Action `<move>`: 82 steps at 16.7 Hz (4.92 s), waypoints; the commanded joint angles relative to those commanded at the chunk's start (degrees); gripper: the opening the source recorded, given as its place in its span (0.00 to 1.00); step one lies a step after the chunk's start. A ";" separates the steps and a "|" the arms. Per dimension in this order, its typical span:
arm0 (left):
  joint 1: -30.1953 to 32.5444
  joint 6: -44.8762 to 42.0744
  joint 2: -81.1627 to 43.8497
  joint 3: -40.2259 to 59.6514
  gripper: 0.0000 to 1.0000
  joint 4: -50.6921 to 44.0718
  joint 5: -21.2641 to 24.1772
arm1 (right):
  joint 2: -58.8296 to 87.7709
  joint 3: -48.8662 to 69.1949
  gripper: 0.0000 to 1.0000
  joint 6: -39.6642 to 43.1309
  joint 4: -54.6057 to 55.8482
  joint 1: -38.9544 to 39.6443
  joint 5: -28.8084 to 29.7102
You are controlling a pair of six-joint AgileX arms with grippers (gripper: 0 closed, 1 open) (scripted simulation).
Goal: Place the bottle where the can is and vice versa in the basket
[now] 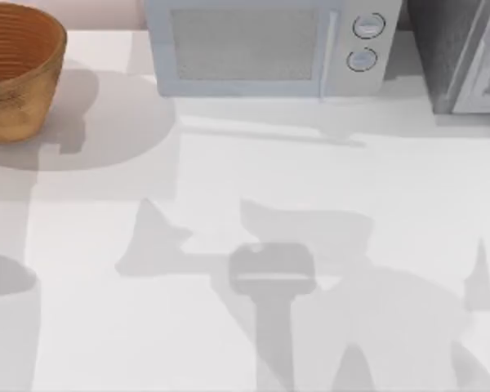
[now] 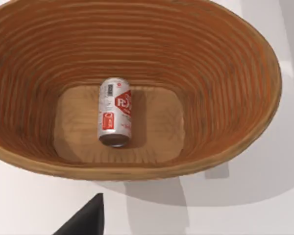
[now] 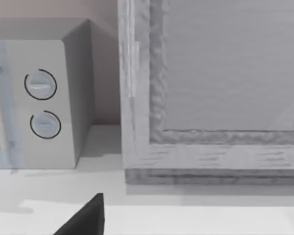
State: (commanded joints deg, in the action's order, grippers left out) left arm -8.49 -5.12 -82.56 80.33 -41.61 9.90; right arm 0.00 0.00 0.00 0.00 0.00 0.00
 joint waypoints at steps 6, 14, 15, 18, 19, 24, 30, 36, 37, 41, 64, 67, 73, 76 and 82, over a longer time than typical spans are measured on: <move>-2.97 -3.14 -34.06 31.87 1.00 -15.60 4.19 | 0.00 0.00 1.00 0.00 0.00 0.00 0.00; -5.21 -6.14 -62.26 58.10 1.00 -27.95 7.63 | 0.00 0.00 1.00 0.00 0.00 0.00 0.00; -5.30 -6.28 -63.49 59.27 1.00 -28.49 7.78 | 0.00 0.00 1.00 0.00 0.00 0.00 0.00; -5.36 -6.36 -64.16 59.92 1.00 -28.79 7.87 | 0.00 0.00 1.00 0.00 0.00 0.00 0.00; -5.36 -6.36 -64.16 59.92 1.00 -28.79 7.87 | 0.00 0.00 1.00 0.00 0.00 0.00 0.00; -4.77 -5.82 -64.50 59.64 1.00 -27.92 7.77 | 0.00 0.00 1.00 0.00 0.00 0.00 0.00; -3.74 -4.73 -67.75 56.67 1.00 -21.47 7.54 | 0.00 0.00 1.00 0.00 0.00 0.00 0.00; -3.43 -4.42 -68.69 55.81 1.00 -19.59 7.49 | 0.00 0.00 1.00 0.00 0.00 0.00 0.00; -3.43 -4.42 -68.69 55.81 1.00 -19.59 7.49 | 0.00 0.00 1.00 0.00 0.00 0.00 0.00; -3.43 -4.42 -68.69 55.81 0.70 -19.59 7.49 | 0.00 0.00 1.00 0.00 0.00 0.00 0.00; -3.01 -2.74 -60.69 49.99 0.00 -17.64 6.52 | 0.00 0.00 1.00 0.00 0.00 0.00 0.00; -2.37 -1.12 -50.15 39.84 0.00 -12.69 4.49 | 0.00 0.00 1.00 0.00 0.00 0.00 0.00; 0.65 1.49 -15.82 9.43 0.00 3.12 -0.25 | 0.00 0.00 1.00 0.00 0.00 0.00 0.00; 2.45 2.46 4.79 -8.66 0.00 11.86 -2.53 | 0.00 0.00 1.00 0.00 0.00 0.00 0.00; 5.72 4.03 44.84 -44.54 0.00 27.82 -6.60 | 0.00 0.00 1.00 0.00 0.00 0.00 0.00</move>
State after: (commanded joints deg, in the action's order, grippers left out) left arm -2.77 -1.09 -37.71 35.80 -13.80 3.30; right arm 0.00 0.00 0.00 0.00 0.00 0.00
